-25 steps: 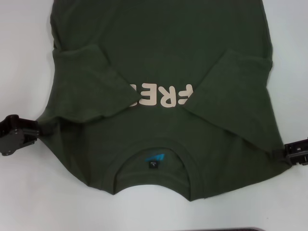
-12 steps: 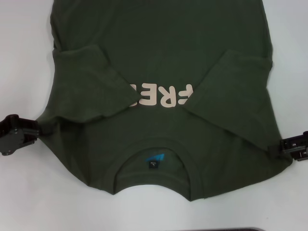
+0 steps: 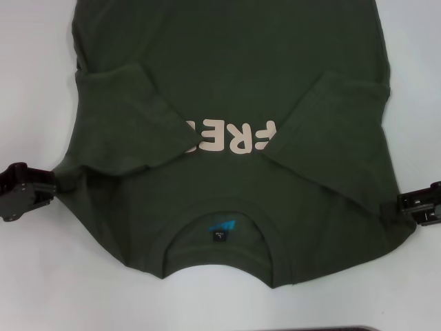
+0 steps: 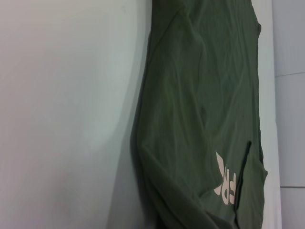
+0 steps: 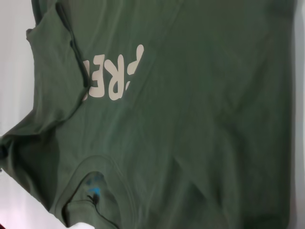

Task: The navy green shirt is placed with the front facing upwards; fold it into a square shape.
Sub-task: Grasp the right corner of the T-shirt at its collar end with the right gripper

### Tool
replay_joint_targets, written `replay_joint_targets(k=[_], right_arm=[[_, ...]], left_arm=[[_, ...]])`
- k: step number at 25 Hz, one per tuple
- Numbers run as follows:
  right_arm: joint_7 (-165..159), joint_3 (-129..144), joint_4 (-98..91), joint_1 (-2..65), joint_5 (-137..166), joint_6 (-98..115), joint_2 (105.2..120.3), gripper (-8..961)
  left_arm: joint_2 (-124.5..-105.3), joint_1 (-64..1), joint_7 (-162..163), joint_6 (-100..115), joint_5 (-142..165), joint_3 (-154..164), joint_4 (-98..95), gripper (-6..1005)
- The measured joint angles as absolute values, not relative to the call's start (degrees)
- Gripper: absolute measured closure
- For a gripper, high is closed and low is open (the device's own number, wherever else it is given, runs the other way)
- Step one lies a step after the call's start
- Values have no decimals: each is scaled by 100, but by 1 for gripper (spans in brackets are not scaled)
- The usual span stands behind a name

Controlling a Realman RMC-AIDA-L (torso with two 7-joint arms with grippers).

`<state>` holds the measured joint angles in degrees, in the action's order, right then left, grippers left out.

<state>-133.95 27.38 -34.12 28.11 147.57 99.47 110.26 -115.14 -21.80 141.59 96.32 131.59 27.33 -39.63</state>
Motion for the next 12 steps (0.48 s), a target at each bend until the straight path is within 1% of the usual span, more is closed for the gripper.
replay_joint_targets(k=[12], right_arm=[[-13420, 2803, -3368, 2813, 14795, 9809, 11039, 444]], left_arm=[[-11514, -2189, 14159, 9642, 13157, 2733, -3973, 937]])
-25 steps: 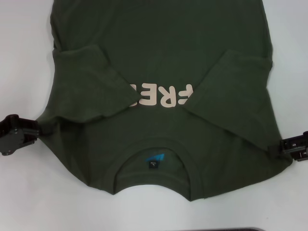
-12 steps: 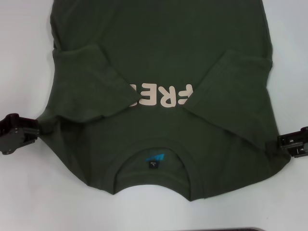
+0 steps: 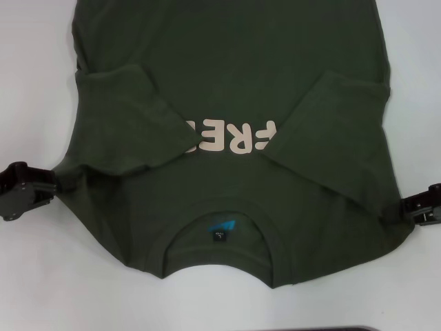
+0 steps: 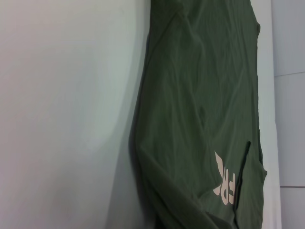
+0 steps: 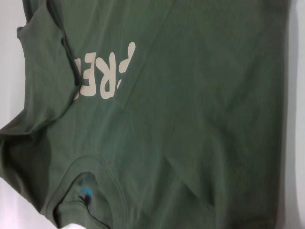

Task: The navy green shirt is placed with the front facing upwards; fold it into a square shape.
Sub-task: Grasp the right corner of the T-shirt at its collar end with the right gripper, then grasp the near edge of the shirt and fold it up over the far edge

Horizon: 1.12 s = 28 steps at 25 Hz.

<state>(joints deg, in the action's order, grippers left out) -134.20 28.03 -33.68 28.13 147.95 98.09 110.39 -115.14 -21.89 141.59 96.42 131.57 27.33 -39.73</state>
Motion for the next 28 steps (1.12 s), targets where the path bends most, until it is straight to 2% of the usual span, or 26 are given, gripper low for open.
replay_joint_targets(k=[3, 9, 12, 28], right_arm=[[-13420, 2804, -3391, 2802, 14798, 9810, 11039, 454], [-13417, 2804, -3393, 2803, 14801, 9810, 11039, 681], [-13409, 2804, -3393, 2807, 14801, 9807, 11039, 912], [-13377, 2697, -4032, 2612, 14779, 10501, 10925, 933]], left_arm=[[-11514, -2189, 14199, 9650, 13174, 2733, -3972, 937], [-11514, -2217, 14289, 9665, 13197, 2766, -3972, 937], [-11514, -2232, 14295, 9688, 13200, 2779, -3973, 937], [-11431, -2227, 14120, 10410, 13201, 2791, -4166, 936]])
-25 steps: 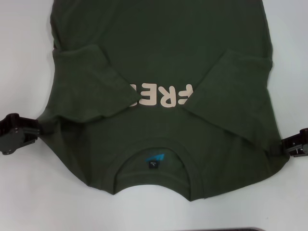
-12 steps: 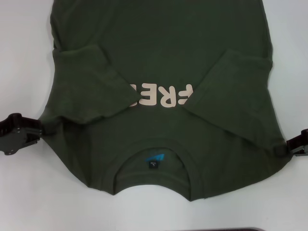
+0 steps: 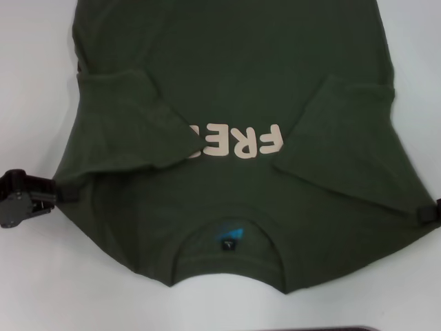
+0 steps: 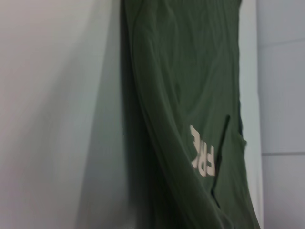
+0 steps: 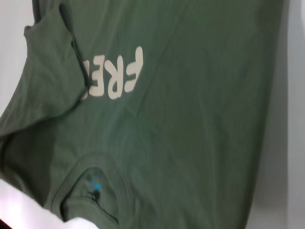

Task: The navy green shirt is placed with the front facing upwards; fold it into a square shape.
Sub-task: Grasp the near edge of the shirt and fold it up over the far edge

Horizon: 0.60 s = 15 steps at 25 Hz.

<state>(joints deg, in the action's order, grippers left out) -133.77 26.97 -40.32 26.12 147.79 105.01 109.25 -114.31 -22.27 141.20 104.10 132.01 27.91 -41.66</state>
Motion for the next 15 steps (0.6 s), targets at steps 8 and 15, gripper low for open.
replay_joint_targets(k=[8, 15], right_arm=[[-13373, 2686, -4396, 2424, 14801, 10822, 10900, 933], [-13358, 2722, -4403, 2298, 14805, 10839, 10919, 933]], left_arm=[[-11423, -2120, 14132, 10600, 13208, 3318, -4173, 936], [-11369, -2043, 14148, 10612, 13211, 3374, -4177, 936]])
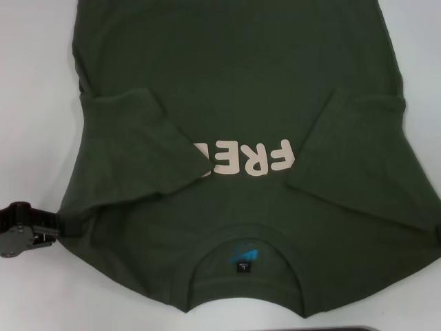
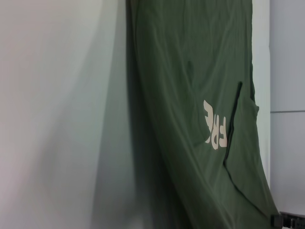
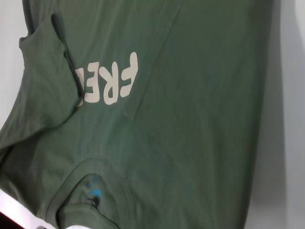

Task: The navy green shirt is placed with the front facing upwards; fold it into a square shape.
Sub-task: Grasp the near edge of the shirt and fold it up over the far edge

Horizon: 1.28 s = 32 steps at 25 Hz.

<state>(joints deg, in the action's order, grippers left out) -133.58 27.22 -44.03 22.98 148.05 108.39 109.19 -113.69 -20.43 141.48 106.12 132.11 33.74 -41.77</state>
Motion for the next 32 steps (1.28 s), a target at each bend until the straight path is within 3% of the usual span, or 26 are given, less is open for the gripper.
replay_joint_targets(k=[15, 23, 32], right_arm=[[-13238, 2688, -4404, 2283, 14771, 11068, 10904, 933], [-13130, 2666, -4345, 2740, 14621, 11282, 10822, 933], [-13325, 2397, -4315, 3144, 14142, 11063, 10824, 934]], left_arm=[[-11366, -2024, 14023, 10886, 13335, 3393, -4185, 936], [-11294, -2628, 14008, 11071, 13306, 3304, -4147, 937], [-11411, -3350, 14451, 10524, 13298, 2870, -3949, 937]])
